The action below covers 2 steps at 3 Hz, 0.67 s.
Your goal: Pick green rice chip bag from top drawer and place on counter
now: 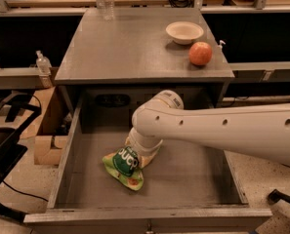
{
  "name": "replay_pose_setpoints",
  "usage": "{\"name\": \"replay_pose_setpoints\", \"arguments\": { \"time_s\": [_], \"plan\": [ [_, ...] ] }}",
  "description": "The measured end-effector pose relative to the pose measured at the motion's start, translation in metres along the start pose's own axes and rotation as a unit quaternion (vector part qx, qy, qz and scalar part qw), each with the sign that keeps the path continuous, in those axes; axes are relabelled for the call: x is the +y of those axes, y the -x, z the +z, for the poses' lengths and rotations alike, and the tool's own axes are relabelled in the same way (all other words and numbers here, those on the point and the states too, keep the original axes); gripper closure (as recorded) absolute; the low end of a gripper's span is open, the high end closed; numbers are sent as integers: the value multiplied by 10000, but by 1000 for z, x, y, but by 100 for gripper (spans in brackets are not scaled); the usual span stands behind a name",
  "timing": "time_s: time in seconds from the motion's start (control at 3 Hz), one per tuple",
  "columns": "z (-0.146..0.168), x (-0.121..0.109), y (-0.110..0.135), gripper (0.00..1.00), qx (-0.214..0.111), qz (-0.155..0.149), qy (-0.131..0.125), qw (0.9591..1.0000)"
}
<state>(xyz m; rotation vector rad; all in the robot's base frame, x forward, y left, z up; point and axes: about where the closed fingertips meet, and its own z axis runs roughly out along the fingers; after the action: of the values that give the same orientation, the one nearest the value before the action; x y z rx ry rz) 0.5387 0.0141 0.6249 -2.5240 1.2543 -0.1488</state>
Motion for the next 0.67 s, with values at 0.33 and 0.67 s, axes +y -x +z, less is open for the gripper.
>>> {"name": "replay_pose_setpoints", "arguments": {
  "time_s": [0.33,0.67],
  "plan": [
    [-15,-7,-1,100,49,-68,9,10000],
    [-81,-33,3,100,149,-143,-145,9997]
  ]
}}
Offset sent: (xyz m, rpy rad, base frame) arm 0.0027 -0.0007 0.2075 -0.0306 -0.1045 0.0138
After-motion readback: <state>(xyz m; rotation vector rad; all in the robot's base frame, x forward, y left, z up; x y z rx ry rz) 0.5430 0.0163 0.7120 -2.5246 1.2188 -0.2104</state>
